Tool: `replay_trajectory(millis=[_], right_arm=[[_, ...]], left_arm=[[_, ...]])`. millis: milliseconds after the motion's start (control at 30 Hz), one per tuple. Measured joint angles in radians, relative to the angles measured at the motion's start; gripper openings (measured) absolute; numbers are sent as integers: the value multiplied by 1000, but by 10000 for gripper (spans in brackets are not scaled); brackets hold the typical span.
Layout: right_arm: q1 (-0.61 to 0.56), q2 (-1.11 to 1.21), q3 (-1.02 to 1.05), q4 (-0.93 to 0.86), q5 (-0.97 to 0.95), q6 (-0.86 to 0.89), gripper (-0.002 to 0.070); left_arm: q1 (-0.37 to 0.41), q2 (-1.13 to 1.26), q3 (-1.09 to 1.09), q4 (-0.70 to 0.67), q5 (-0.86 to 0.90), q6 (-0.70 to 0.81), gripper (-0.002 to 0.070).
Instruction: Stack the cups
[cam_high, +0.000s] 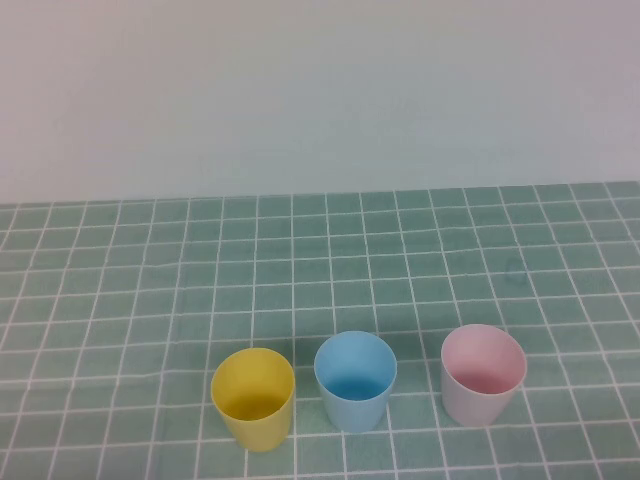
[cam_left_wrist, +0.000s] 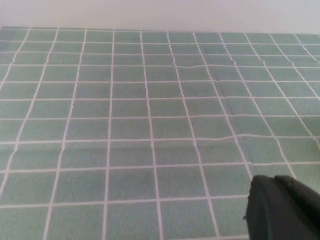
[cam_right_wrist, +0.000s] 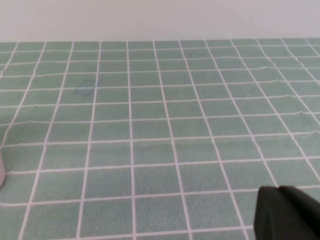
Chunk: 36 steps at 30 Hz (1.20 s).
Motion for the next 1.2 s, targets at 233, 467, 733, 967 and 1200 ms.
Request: replay_trajectory(millis=[233,467,733,967,1200], right_arm=[[0,0,4,0,-43,0,-1],[0,0,4,0,-247,0,-1],[0,0,4,2,-295,-7,-1],[0,0,4,2,-322,-9,-1],[0,0,4,2,-374,-14,-1]], left_arm=[[0,0,0,0,-121,0,-1],[0,0,0,-17,-298,0,-1],[0,0,0,-21,-410,33,-1],[0,0,0,-26,-466,-19,-1],[0,0,0,-32,-482,-224,-1]])
